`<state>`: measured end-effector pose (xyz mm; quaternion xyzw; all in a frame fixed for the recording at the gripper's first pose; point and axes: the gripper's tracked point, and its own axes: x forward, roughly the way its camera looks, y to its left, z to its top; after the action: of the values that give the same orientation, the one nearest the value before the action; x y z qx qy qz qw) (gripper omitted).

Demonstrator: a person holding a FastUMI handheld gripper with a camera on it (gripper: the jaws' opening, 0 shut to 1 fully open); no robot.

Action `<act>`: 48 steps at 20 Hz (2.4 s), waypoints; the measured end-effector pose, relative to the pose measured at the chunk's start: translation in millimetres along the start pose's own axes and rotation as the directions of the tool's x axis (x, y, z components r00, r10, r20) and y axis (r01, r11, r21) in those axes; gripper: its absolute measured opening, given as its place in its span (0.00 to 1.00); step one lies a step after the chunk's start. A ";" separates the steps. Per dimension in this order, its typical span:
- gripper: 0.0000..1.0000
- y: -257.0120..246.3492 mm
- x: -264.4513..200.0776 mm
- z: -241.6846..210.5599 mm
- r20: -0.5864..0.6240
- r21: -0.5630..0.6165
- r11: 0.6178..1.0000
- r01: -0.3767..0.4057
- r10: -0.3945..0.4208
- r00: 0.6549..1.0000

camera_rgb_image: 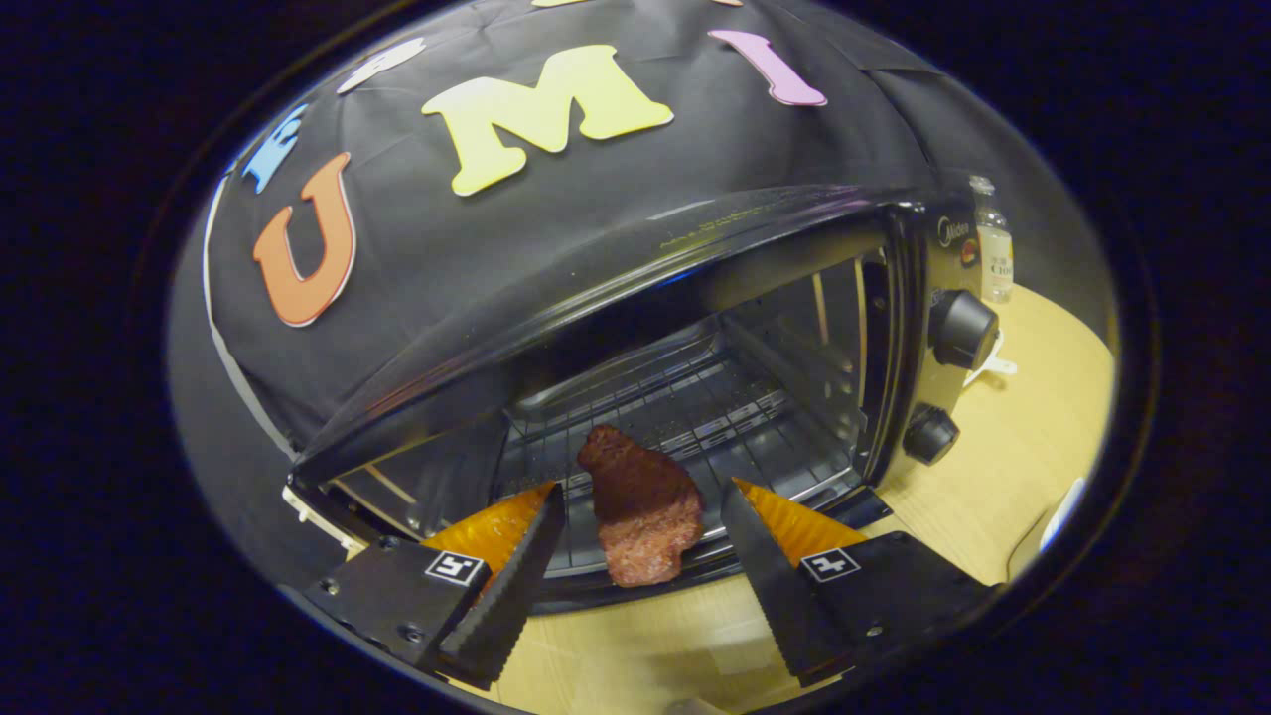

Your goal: Open the toaster oven, put the food inside, and close the toaster oven door.

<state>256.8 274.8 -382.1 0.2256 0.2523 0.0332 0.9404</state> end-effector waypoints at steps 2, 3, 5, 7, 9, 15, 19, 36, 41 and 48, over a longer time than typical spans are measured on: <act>1.00 -3.0 -8.9 4.4 0.006 -0.041 0.999 -0.002 0.002 1.000; 1.00 -4.1 -15.1 8.8 0.012 -0.070 0.998 -0.003 0.004 1.000; 1.00 -5.5 -33.6 16.1 0.006 -0.123 0.992 -0.020 0.021 1.000; 1.00 -4.9 -53.4 15.7 -0.012 -0.171 0.984 -0.040 0.039 0.999; 1.00 -9.6 -76.5 12.0 -0.039 -0.229 0.972 -0.058 0.050 0.998; 1.00 -39.2 -145.5 -12.5 -0.138 -0.357 0.927 -0.116 0.070 0.988; 1.00 -62.6 -186.8 -38.4 -0.204 -0.418 0.896 -0.152 0.071 0.976; 1.00 -101.7 -180.8 -151.7 -0.380 -0.374 0.910 -0.178 0.025 0.925; 1.00 -98.8 -156.0 -147.3 -0.368 -0.371 0.916 -0.152 0.005 0.930; 1.00 -86.4 -150.2 -139.2 -0.378 -0.389 0.905 -0.174 0.016 0.926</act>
<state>53.4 227.7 -458.5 0.0224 0.3986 0.1741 0.9002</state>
